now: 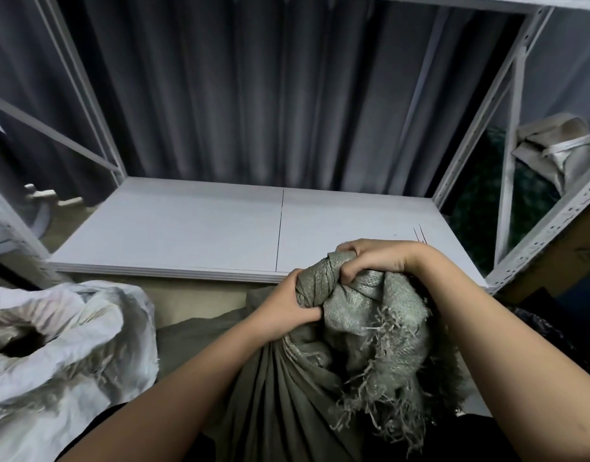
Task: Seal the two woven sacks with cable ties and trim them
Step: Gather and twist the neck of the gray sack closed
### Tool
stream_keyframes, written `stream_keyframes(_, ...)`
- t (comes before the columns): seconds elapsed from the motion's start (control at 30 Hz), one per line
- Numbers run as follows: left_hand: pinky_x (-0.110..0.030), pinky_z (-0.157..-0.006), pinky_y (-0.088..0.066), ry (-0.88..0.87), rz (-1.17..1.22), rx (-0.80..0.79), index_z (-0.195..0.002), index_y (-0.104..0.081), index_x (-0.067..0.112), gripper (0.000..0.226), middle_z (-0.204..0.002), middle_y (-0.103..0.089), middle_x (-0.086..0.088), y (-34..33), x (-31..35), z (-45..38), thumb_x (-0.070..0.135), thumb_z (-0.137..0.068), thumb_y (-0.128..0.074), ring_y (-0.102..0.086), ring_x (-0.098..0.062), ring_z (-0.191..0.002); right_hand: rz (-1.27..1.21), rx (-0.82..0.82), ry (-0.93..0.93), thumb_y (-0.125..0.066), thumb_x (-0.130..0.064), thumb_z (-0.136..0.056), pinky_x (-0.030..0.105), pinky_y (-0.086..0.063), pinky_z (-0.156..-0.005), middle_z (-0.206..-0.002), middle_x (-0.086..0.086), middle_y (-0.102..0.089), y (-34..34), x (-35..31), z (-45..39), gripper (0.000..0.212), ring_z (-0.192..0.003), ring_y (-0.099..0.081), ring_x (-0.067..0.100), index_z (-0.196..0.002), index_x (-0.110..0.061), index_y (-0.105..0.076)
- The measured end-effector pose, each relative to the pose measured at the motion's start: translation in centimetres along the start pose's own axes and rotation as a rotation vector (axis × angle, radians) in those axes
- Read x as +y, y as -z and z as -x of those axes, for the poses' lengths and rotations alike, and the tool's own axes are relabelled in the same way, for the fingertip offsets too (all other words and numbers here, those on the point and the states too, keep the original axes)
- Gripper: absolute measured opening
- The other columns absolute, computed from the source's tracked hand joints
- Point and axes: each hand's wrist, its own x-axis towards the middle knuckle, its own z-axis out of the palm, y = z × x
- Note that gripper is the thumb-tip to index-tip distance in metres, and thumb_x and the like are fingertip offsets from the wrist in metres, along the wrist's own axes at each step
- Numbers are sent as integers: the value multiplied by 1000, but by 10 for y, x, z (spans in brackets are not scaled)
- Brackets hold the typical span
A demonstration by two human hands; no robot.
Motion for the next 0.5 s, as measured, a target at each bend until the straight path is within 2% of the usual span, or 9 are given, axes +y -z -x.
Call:
stream_keyframes(0.07, -18, -85, -48, 73, 88, 36, -101, -62, 21, 45, -99, -67, 3, -2, -2, -4, 21, -59, -77, -60, -7, -92, 227, 161, -52, -77, -42, -55, 32, -46, -83, -92, -4, -62, 2, 0, -1, 55, -93, -58, 17, -102, -23, -54)
stream_keyframes(0.13, -26, -83, -52, 180, 224, 154, -91, -67, 24, 29, -96, -71, 3, -3, -2, -4, 22, -66, -80, -65, -10, -87, 521, 457, -68, -72, -47, -71, 37, -43, -94, -114, 1, -57, -2, -3, 1, 57, -109, -54, 23, -118, -23, -50)
stream_keyframes(0.2, -29, -82, -54, 296, 458, 264, -96, -70, 19, 25, -96, -74, -2, -2, -5, -4, 19, -73, -78, -69, -17, -87, 728, 846, 125, -58, -42, -81, 39, -40, -91, -116, 2, -54, -17, -9, 6, 40, -110, -52, 26, -116, -21, -54)
stream_keyframes(0.27, -40, -88, -55, 387, 672, 328, -108, -69, 10, 37, -99, -74, -13, 4, -8, -6, 19, -74, -77, -70, -27, -92, 782, 1044, 477, -50, -32, -82, 38, -43, -74, -94, 4, -59, -39, -13, 11, 23, -89, -56, 26, -96, -17, -60)
stream_keyframes(0.3, -45, -89, -55, 419, 742, 337, -111, -68, 7, 40, -101, -73, -17, 6, -7, -7, 20, -74, -77, -70, -31, -94, 823, 1060, 590, -49, -30, -82, 37, -44, -64, -82, 4, -60, -52, -13, 12, 18, -77, -57, 26, -86, -16, -60)
stream_keyframes(0.33, -47, -89, -54, 451, 784, 334, -112, -67, 6, 40, -102, -72, -19, 8, -7, -8, 21, -75, -76, -69, -34, -95, 869, 1038, 592, -48, -31, -83, 35, -45, -56, -74, 4, -61, -65, -11, 13, 19, -68, -59, 26, -81, -16, -59)
stream_keyframes(0.37, -48, -88, -54, 476, 809, 324, -113, -67, 5, 40, -104, -71, -21, 9, -7, -8, 22, -77, -74, -68, -35, -97, 870, 960, 469, -44, -37, -87, 33, -45, -52, -71, 5, -64, -76, -8, 12, 25, -64, -63, 27, -82, -18, -59)
stream_keyframes(0.43, -48, -87, -55, 491, 843, 296, -116, -65, 6, 41, -108, -70, -21, 11, -6, -8, 24, -80, -71, -67, -36, -100, 752, 698, -16, -32, -56, -93, 34, -48, -65, -91, 12, -71, -86, 0, 4, 50, -84, -68, 31, -96, -17, -63)
stream_keyframes(0.5, -45, -85, -56, 466, 857, 267, -118, -64, 6, 41, -109, -70, -20, 11, -5, -8, 23, -81, -70, -68, -34, -99, 356, 431, -294, -22, -73, -88, 35, -46, -88, -119, 16, -64, -89, 10, -3, 78, -108, -61, 30, -117, -12, -62)
